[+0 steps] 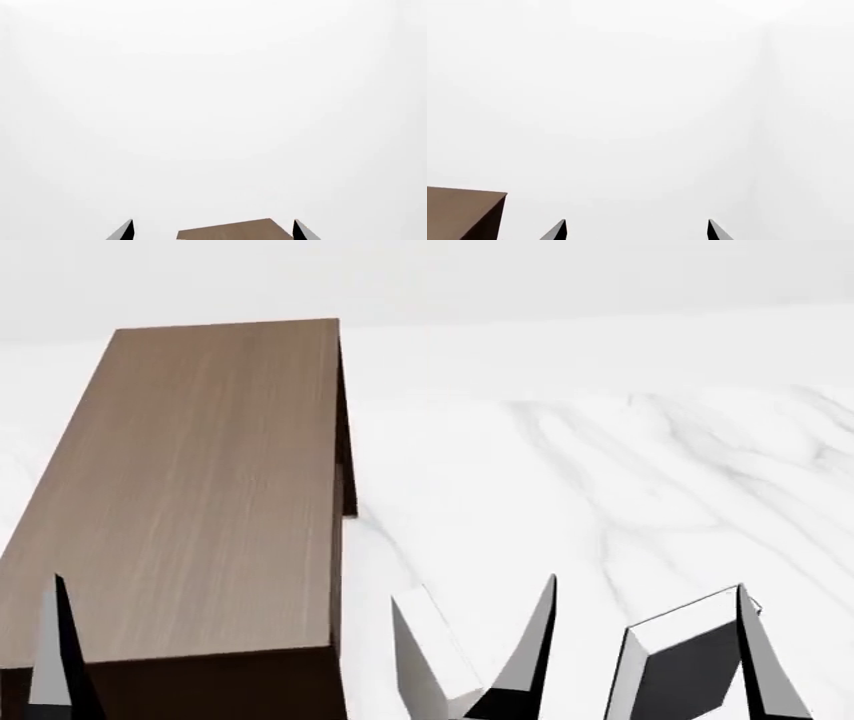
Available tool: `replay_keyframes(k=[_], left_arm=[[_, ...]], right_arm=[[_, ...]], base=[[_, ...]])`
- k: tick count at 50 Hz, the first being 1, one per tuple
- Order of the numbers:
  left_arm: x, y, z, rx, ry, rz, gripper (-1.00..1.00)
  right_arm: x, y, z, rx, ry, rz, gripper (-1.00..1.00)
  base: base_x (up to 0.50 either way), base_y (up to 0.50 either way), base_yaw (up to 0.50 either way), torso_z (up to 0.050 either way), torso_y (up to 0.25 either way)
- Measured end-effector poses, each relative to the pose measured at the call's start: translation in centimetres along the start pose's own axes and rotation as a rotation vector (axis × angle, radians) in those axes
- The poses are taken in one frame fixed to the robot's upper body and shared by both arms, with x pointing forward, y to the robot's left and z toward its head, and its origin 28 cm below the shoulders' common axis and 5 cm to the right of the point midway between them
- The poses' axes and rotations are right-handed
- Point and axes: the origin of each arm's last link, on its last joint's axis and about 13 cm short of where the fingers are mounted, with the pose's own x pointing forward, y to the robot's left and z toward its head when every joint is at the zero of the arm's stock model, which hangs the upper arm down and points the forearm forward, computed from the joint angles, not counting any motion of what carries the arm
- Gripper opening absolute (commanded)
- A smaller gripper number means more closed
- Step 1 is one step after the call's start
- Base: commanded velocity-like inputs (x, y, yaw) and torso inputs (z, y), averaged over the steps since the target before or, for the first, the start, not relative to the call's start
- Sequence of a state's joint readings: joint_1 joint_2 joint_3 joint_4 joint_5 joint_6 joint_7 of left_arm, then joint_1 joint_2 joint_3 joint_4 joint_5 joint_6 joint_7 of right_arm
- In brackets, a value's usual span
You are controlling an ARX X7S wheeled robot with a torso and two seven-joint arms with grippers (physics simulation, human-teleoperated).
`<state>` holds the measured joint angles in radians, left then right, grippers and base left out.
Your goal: Pick up the book in the middle and place it on the cabinet shelf.
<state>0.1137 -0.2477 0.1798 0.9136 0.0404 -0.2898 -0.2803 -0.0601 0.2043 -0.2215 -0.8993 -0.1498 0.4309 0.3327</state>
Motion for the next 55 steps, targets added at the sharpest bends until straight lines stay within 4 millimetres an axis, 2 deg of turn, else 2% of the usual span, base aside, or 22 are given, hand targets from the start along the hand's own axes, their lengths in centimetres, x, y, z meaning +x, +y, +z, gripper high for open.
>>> replay_keyframes(k=[8, 19, 55], left_arm=[[0.0, 0.01, 0.02, -0.005, 0.001, 0.0, 1.0], [0.0, -0.01, 0.05, -0.025, 0.004, -0.002, 1.0], [0.19, 0.08, -0.22, -0.085, 0.059, 0.013, 1.0]], right_arm=[[0.03, -0.02, -0.02, -0.005, 0.002, -0.008, 1.0], [0.15, 0.04, -0.29, -0.042, 0.02, -0.029, 1.0], [0.24, 0.35, -0.55, -0.077, 0.045, -0.029, 1.0]], base=[[0.0, 0.0, -0.5, 0.0, 0.0], [-0.01, -0.03, 0.0, 0.0, 0.0], [0.0, 0.0, 0.0, 0.05, 0.0]])
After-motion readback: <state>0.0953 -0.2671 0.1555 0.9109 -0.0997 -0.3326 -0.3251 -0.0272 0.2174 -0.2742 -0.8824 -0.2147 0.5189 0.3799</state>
